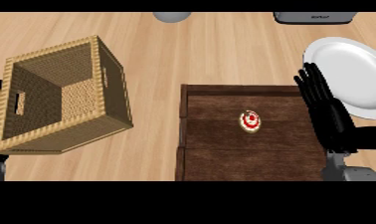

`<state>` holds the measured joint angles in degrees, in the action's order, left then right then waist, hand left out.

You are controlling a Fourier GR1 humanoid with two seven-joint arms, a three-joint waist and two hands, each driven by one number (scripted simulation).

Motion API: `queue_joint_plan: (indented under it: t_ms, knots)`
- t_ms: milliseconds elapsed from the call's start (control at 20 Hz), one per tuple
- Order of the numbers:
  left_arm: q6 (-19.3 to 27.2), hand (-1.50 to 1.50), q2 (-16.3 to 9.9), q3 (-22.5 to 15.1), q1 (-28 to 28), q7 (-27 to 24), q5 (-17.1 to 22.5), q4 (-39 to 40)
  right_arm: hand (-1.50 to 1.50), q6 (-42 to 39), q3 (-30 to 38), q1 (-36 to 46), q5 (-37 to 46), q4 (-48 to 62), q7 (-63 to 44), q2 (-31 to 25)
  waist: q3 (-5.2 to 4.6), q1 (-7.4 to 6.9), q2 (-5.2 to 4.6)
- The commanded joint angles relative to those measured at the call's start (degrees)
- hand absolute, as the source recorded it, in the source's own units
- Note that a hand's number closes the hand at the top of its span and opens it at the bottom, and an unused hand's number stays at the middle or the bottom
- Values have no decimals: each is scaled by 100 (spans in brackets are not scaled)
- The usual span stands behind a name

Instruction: Pick the cupcake from the tray and place it in the plate

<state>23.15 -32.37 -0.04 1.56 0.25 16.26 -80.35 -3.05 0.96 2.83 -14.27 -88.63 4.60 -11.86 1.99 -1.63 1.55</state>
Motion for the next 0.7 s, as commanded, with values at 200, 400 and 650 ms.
queue_joint_plan:
  t_ms: [200,400,650]
  knots:
    - [-106,0,641,-1048,-43,372,-344,-452,150,1103,-525,725,467,-694,-669,777,-211,240,-154]
    - [-488,0,143,-472,105,629,121,-645,150,978,-425,416,2992,-382,-513,-1748,-418,596,-158]
    - [-647,0,462,-803,261,823,181,-794,150,2828,-531,-201,2664,-593,-435,522,-189,590,-178]
